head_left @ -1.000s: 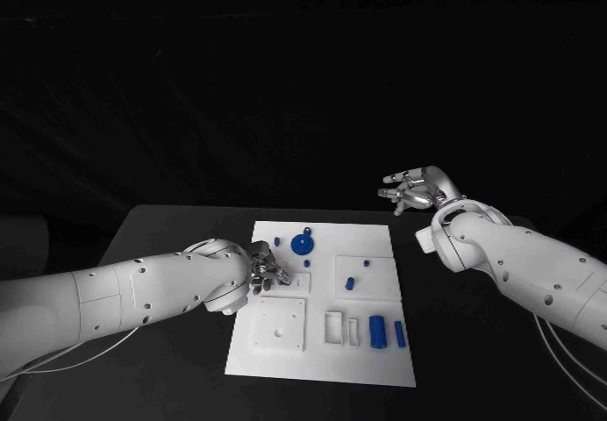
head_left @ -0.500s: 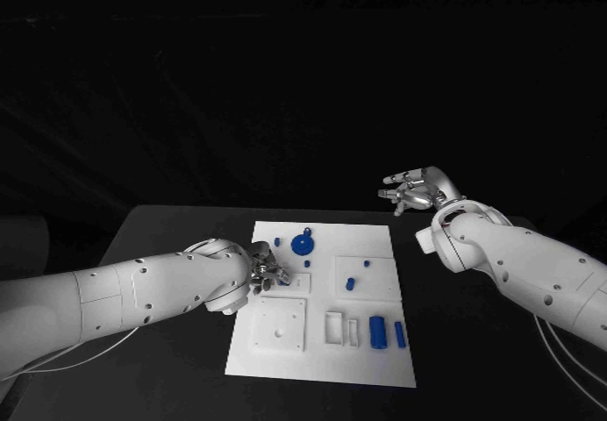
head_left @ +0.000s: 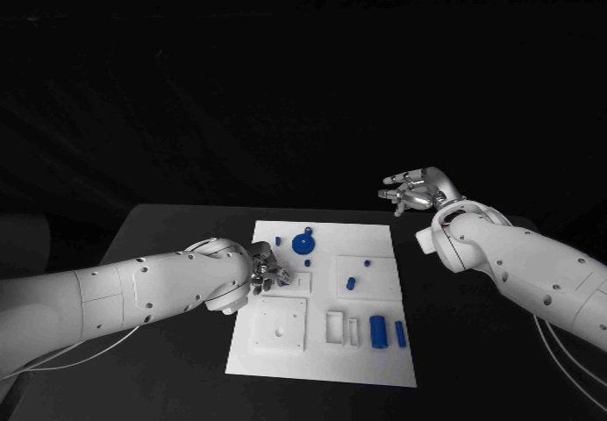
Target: Assemble the parts on the task board
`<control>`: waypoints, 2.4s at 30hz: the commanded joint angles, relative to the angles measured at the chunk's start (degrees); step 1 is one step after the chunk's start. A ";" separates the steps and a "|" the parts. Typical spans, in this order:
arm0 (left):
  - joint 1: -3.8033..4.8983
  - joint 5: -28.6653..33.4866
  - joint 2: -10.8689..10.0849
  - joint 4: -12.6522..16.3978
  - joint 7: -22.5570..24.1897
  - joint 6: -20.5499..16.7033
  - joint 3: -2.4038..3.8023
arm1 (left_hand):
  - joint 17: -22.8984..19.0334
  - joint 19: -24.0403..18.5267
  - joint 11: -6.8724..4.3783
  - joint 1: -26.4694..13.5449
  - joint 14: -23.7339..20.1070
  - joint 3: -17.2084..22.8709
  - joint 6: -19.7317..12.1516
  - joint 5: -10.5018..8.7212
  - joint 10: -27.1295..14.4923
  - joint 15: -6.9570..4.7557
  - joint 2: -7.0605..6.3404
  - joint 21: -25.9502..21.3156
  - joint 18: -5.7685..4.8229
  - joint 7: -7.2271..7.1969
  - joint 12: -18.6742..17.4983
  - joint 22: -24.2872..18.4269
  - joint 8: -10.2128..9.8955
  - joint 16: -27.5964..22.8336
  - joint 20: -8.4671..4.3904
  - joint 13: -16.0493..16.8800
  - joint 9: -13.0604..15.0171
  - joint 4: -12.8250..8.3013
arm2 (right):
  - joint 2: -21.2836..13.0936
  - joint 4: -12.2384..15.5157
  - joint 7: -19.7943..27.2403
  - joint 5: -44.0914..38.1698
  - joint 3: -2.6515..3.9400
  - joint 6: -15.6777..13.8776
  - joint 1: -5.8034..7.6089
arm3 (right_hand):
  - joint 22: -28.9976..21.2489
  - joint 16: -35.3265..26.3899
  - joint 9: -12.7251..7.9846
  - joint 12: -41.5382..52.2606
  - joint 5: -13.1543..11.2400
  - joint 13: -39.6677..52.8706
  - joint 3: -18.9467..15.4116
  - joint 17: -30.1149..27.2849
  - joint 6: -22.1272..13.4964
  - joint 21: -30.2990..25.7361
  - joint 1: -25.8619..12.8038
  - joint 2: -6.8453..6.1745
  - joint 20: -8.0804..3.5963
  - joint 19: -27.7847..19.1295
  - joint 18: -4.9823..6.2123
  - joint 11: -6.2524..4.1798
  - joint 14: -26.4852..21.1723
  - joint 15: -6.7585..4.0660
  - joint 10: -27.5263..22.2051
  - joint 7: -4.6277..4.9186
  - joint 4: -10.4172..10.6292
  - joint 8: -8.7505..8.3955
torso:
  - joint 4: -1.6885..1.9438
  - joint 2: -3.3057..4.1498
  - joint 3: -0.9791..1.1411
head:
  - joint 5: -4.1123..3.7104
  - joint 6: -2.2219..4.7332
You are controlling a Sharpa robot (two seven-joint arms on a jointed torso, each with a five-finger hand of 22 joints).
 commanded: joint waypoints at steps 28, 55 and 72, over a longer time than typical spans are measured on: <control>-0.04 -1.70 1.90 -1.64 -0.24 2.81 0.02 | -0.32 -0.17 -1.40 1.30 0.44 -0.50 14.40 -1.63 1.99 -0.11 0.99 0.62 1.41 -8.81 1.12 0.96 1.51 0.19 1.32 -1.69 28.86 1.03 | 0.18 -0.15 0.12 -0.02 0.02 1.09 -0.18 | -0.20 -0.28 -0.08 0.16 1.71 -0.13 0.82 0.11 -0.25 0.45 -0.88 -0.01 0.48 1.33 0.31 0.01 0.20 0.11 -0.46 0.17 0.03 -0.18 | -0.05 0.04 0.03 | -0.23 0.22; 0.12 0.23 2.24 -2.85 0.26 3.15 0.07 | -5.88 0.06 -0.66 2.46 -1.18 -2.45 11.14 -5.30 2.05 0.12 -2.99 -2.54 -0.68 -7.38 -1.97 0.84 -0.75 -3.64 -0.59 -2.96 11.86 3.61 | 0.22 -0.39 0.06 0.00 0.02 1.45 -0.42 | -0.25 -0.25 -0.08 0.22 1.79 -0.11 0.85 0.14 -0.31 0.53 -1.06 0.04 0.48 1.32 0.31 0.02 0.22 0.11 -0.46 0.19 0.17 -0.19 | 0.01 0.02 0.00 | -0.35 0.08; 0.12 0.31 1.96 -2.68 0.43 3.49 0.09 | -6.05 0.41 -0.77 5.96 -1.28 -2.69 11.81 -6.56 2.07 0.08 -10.83 -3.61 -0.74 -7.58 -2.37 0.94 -0.72 -3.94 -0.51 -2.69 9.95 11.87 | 0.10 -0.43 -0.06 0.00 0.02 1.34 -0.66 | -0.36 -0.26 -0.09 0.20 1.77 -0.11 0.71 0.14 -0.60 0.57 -1.00 -0.02 0.50 1.31 0.32 0.06 0.20 0.13 -0.55 0.23 0.25 -0.20 | 0.02 0.02 0.00 | -0.39 0.07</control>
